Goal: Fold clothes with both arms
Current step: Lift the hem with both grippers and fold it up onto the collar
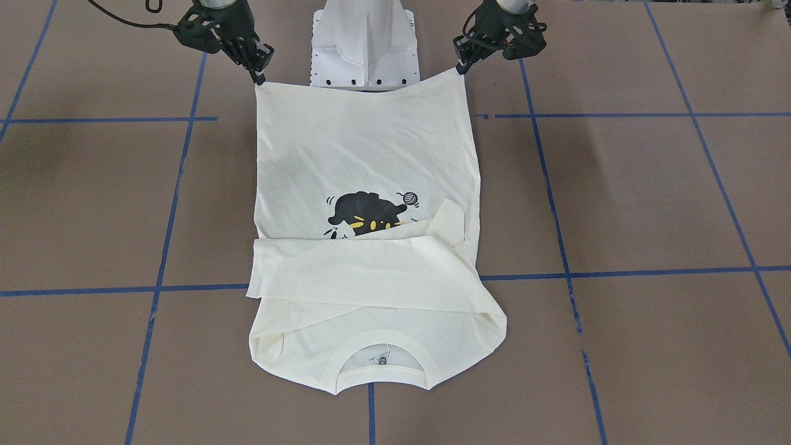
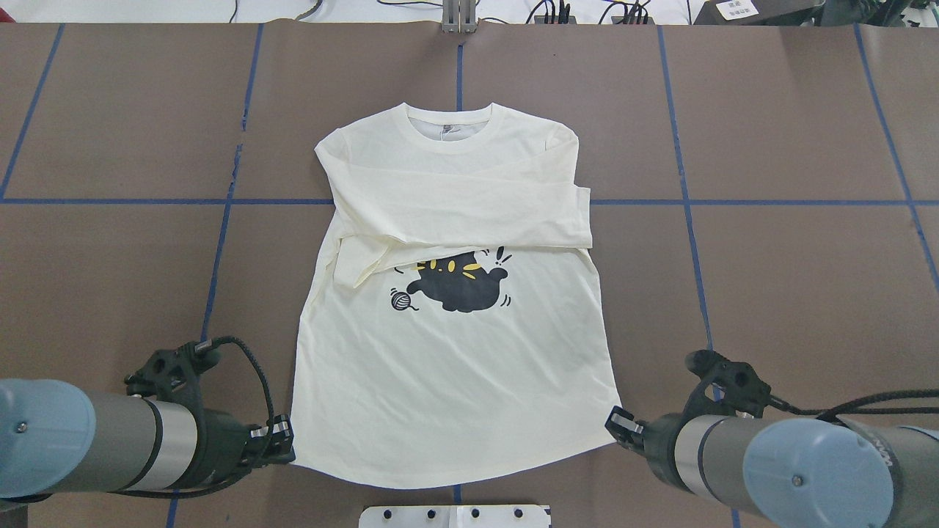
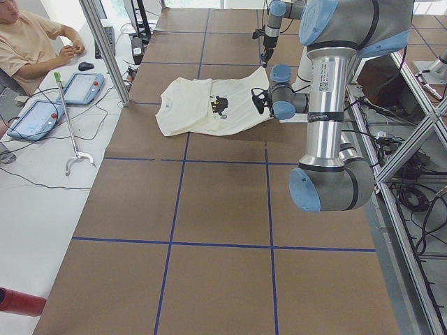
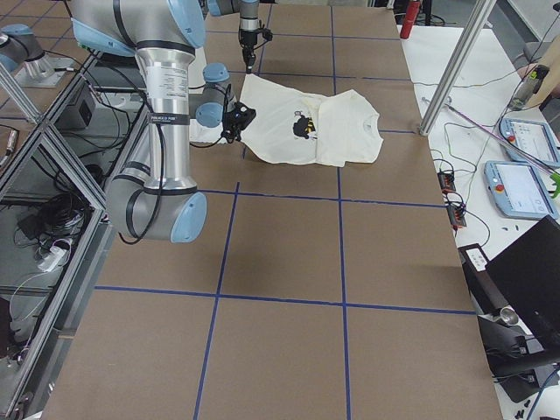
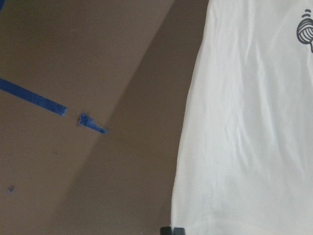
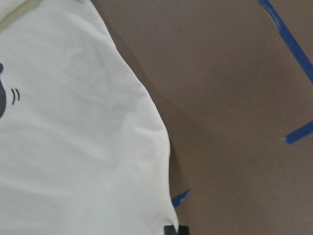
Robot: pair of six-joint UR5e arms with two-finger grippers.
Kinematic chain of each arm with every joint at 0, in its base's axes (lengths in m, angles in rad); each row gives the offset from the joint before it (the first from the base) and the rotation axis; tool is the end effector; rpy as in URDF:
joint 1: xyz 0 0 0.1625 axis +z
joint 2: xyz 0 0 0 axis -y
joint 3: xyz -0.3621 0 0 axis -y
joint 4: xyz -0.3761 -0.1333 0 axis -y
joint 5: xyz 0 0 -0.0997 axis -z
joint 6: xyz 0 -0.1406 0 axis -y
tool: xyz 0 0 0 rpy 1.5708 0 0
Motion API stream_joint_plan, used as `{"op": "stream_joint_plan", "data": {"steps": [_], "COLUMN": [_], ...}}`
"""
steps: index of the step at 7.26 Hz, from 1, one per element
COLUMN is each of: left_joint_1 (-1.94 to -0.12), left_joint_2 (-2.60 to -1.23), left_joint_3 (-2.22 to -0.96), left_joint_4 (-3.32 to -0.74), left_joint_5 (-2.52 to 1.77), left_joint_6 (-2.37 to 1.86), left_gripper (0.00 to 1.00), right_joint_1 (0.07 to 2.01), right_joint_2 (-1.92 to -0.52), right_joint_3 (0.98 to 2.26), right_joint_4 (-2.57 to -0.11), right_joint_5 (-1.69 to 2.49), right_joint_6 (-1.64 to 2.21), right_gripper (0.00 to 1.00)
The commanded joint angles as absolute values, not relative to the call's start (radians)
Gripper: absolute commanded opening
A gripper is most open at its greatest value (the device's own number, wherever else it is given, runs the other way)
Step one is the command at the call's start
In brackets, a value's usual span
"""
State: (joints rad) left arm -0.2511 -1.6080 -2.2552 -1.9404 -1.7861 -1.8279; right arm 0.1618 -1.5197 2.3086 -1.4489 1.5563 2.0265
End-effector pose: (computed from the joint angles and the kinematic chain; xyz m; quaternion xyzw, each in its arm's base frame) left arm 0.4235 -0.2152 0.2508 -0.0934 0.5157 -0.1597 0.8366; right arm -0.4279 -0.2070 0.2647 -0.0580 -0.4360 0.2759 0.8546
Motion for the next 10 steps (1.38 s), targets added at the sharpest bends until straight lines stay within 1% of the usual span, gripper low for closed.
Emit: {"op": "stream_joint_plan", "data": {"steps": [1,2,4,6,7,10], "left_joint_1": [-0.461,-0.495,-0.614,-0.704,-0.73,-0.796], "left_joint_2": [-1.743,-1.822,-1.906,-2.035,-2.074,-2.169], "left_joint_3": [-2.164,-2.082,-1.937,-1.763,-1.702,-1.493], "left_joint_4": [-1.876,-1.875,-1.873,-1.913,-1.934,-2.047], "left_joint_5": [-1.798,-1.807,-1.81,-1.807,-1.806,-1.801], "left_joint_6": [-1.529,-1.504,-1.401,-1.399,-1.396,-1.39], "left_gripper": [0.0,0.0,0.0,0.0,0.0,0.0], "right_joint_1": [0.353,0.452,0.614,0.687,0.727,0.779], "right_joint_2": [-1.383,-1.309,-1.189,-1.076,-1.036,-0.853], "right_joint_3": [2.203,2.101,1.921,1.754,1.697,1.428], "right_joint_4": [-1.491,-1.497,-1.493,-1.488,-1.488,-1.468], "right_joint_5": [1.597,1.644,1.716,1.717,1.718,1.721], "right_joint_6": [1.877,1.768,1.627,1.576,1.568,1.494], "right_gripper": [0.0,0.0,0.0,0.0,0.0,0.0]}}
